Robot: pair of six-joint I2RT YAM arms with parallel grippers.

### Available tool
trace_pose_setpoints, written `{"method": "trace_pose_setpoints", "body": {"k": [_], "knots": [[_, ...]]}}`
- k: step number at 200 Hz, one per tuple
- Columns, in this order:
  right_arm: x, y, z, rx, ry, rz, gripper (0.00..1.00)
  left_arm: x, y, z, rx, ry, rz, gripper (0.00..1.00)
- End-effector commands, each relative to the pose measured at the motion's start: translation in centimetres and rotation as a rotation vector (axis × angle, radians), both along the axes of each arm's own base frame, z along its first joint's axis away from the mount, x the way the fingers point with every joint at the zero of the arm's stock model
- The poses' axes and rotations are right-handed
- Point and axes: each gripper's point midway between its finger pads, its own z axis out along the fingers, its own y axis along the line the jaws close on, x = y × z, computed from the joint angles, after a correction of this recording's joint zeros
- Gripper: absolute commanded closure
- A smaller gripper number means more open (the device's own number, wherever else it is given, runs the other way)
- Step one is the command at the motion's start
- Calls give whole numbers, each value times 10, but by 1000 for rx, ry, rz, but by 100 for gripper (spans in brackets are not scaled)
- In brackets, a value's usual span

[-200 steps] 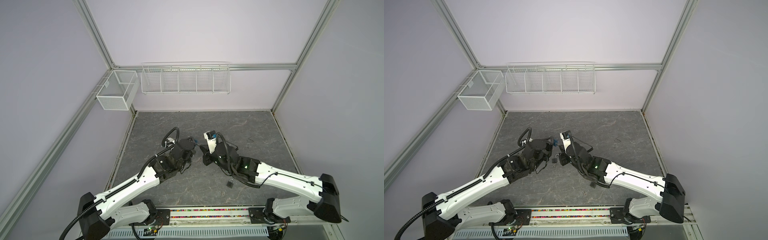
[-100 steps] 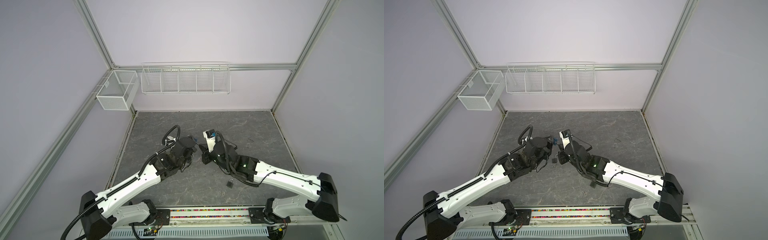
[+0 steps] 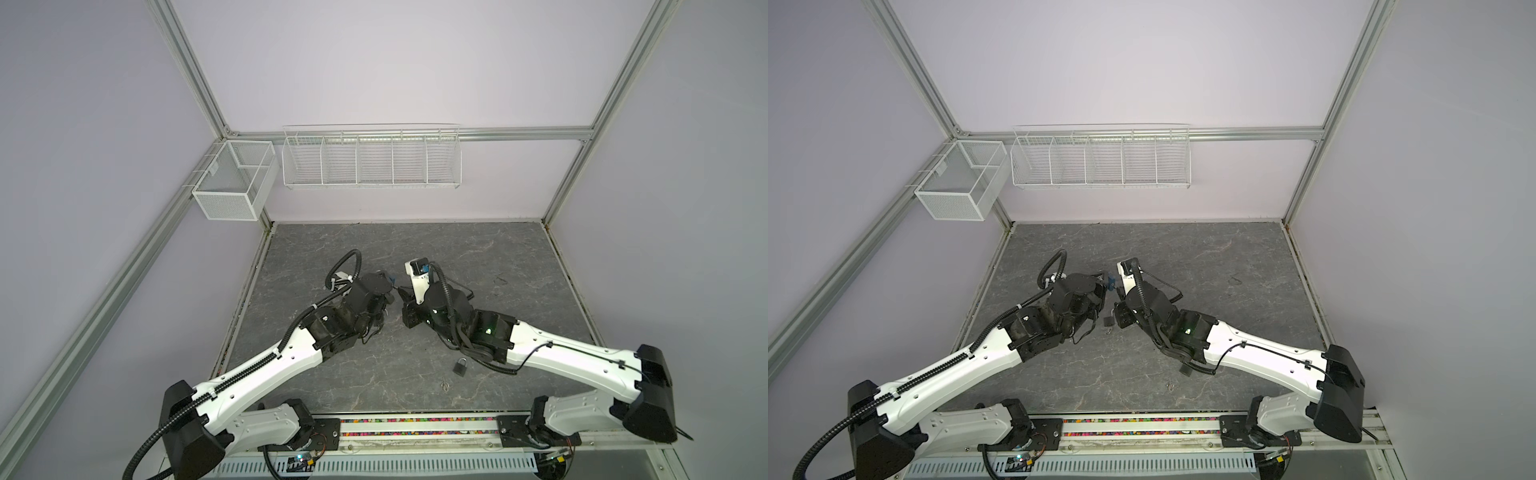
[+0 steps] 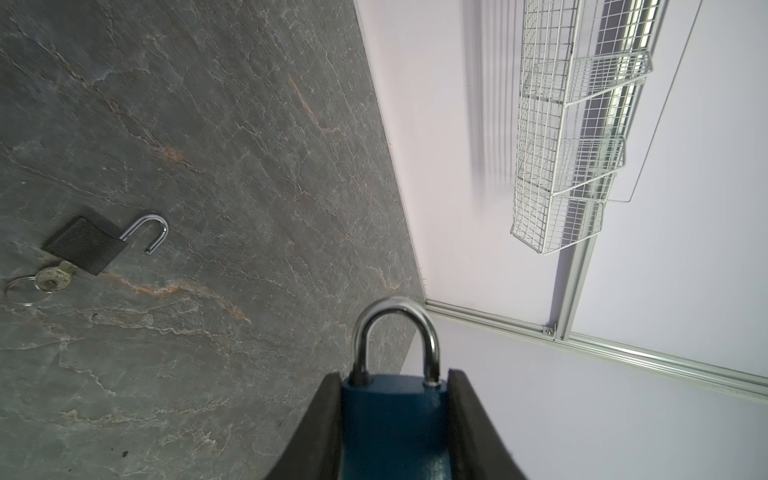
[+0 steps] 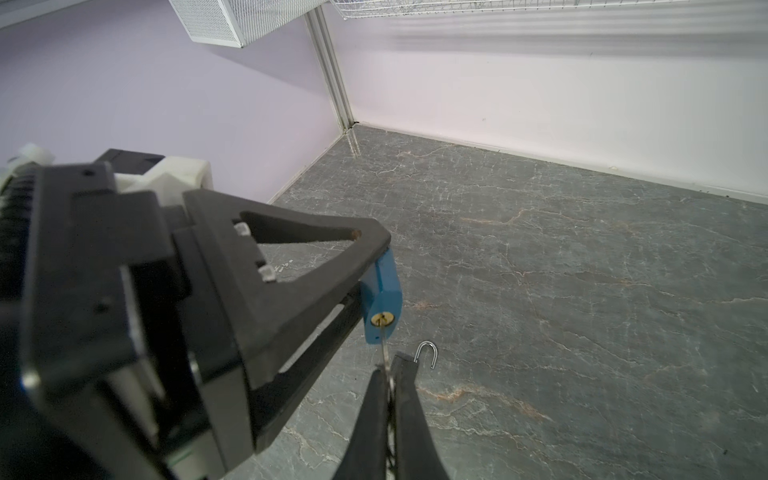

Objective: Unlock with the key

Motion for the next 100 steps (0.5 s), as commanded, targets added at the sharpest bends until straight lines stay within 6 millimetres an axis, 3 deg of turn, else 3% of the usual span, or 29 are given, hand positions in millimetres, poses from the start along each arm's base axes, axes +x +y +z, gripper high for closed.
{"method": "trace_pose_setpoints", "body": {"k": [1, 42, 100], "knots": [[-2, 17, 19, 76, -58, 41, 93, -10, -26, 25, -126, -17, -103, 100], [-19, 23, 23, 114, -80, 82, 94, -10, -18, 25, -173, -20, -58, 100], [-27, 33, 21, 83, -131, 99, 94, -9, -17, 25, -179, -13, -42, 100]]}}
